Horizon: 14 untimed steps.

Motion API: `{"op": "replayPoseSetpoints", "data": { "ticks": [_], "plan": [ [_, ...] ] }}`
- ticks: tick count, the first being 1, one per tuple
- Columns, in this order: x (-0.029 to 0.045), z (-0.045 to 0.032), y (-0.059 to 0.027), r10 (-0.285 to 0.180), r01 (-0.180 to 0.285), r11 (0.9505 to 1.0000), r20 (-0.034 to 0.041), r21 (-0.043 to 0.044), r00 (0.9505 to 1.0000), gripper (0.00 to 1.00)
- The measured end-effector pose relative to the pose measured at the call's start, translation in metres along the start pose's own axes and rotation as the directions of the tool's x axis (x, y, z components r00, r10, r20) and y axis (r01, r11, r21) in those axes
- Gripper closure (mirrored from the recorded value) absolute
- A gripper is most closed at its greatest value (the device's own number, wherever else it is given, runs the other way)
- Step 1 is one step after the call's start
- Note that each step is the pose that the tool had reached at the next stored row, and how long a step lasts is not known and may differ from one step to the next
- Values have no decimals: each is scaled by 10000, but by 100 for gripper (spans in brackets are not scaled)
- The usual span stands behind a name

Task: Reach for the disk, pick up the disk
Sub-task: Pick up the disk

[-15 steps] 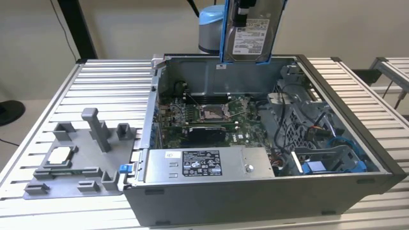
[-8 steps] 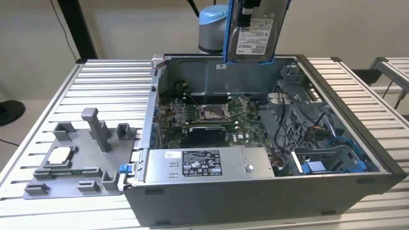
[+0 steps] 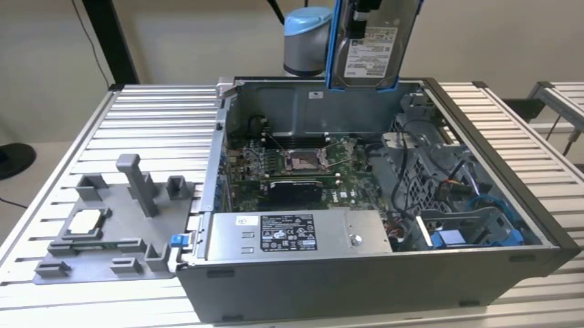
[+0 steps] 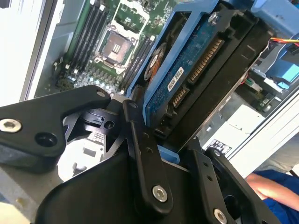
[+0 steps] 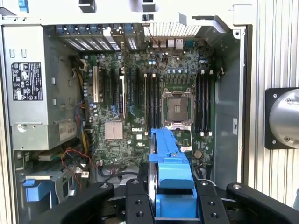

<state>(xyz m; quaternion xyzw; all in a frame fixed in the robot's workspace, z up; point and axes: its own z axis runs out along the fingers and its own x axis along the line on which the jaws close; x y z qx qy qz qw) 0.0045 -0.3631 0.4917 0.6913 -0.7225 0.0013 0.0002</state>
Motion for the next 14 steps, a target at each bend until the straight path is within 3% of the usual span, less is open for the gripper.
{"op": "replayPoseSetpoints", "data": {
  "ticks": [14],
  "plan": [
    [-10, 1, -224, 0, 0, 10000, 0, 0, 10000, 100]
  ]
}}
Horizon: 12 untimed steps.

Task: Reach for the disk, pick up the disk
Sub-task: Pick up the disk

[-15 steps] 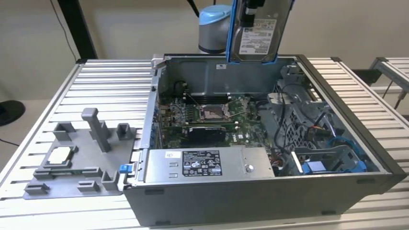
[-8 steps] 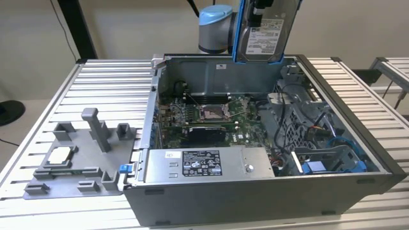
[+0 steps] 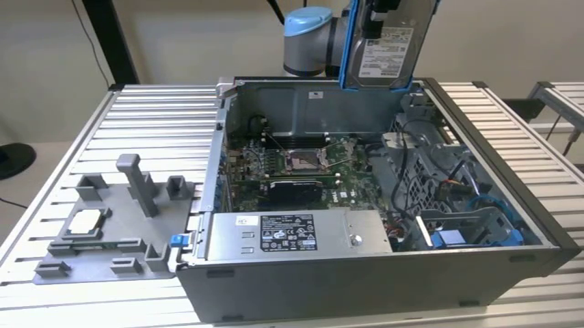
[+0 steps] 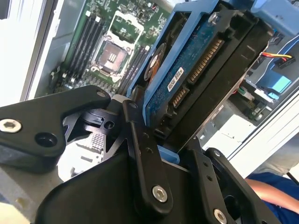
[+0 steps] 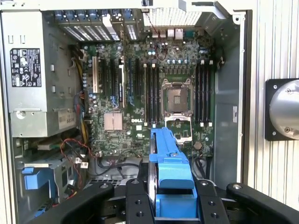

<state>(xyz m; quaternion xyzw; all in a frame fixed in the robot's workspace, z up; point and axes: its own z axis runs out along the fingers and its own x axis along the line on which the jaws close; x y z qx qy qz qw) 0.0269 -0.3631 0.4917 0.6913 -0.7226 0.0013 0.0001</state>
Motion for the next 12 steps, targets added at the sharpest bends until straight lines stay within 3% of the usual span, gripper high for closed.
{"op": "replayPoseSetpoints", "data": {
  "ticks": [12],
  "plan": [
    [-7, 0, -167, 1, -1, 10000, 1, 0, 10000, 100]
  ]
}}
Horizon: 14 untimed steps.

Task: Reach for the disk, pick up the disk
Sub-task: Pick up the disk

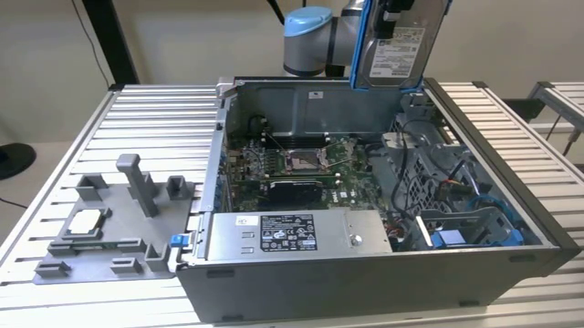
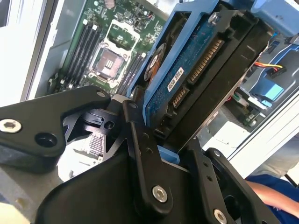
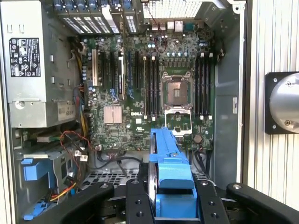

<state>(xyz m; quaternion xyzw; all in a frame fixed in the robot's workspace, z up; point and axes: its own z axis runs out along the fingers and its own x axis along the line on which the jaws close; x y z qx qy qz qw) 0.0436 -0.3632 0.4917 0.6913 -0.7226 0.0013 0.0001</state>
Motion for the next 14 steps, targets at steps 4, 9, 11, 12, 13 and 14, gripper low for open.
{"op": "replayPoseSetpoints", "data": {
  "ticks": [4, 9, 11, 12, 13, 14],
  "plan": [
    [-2, 0, -55, -1, 1, 10000, 0, 0, 10000, 100],
    [-6, 0, -127, 1, -1, 10000, 0, 0, 10000, 100],
    [-7, 0, -162, -1, 1, 10000, 0, 0, 10000, 100],
    [-8, 0, -185, 0, 0, 10000, -1, 0, 10000, 100],
    [-9, 0, -207, 0, 0, 10000, -1, 0, 10000, 100],
    [-10, 0, -227, 0, 0, 10000, 0, 0, 10000, 100]
  ]
}}
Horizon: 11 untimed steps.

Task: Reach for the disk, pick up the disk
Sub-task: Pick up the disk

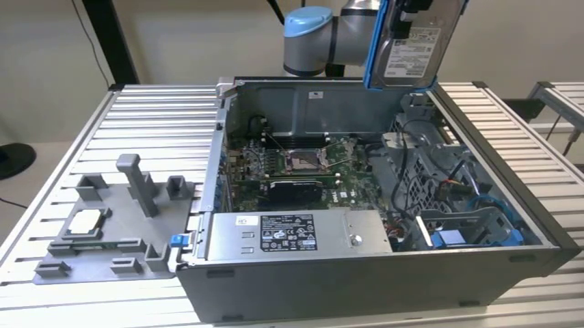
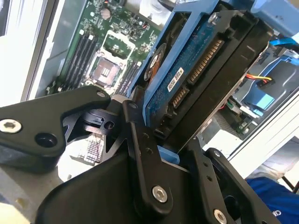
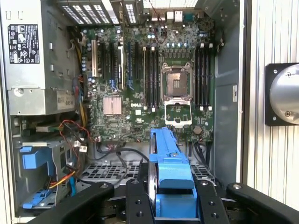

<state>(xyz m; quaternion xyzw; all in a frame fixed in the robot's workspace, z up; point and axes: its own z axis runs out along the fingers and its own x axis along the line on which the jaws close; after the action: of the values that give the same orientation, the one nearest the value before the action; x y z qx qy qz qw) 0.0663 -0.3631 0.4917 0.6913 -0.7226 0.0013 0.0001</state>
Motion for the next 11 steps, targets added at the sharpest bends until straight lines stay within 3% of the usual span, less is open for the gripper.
{"op": "replayPoseSetpoints", "data": {
  "ticks": [11],
  "plan": [
    [-11, 1, -242, 0, 0, 10000, 1, 0, 10000, 100]
  ]
}}
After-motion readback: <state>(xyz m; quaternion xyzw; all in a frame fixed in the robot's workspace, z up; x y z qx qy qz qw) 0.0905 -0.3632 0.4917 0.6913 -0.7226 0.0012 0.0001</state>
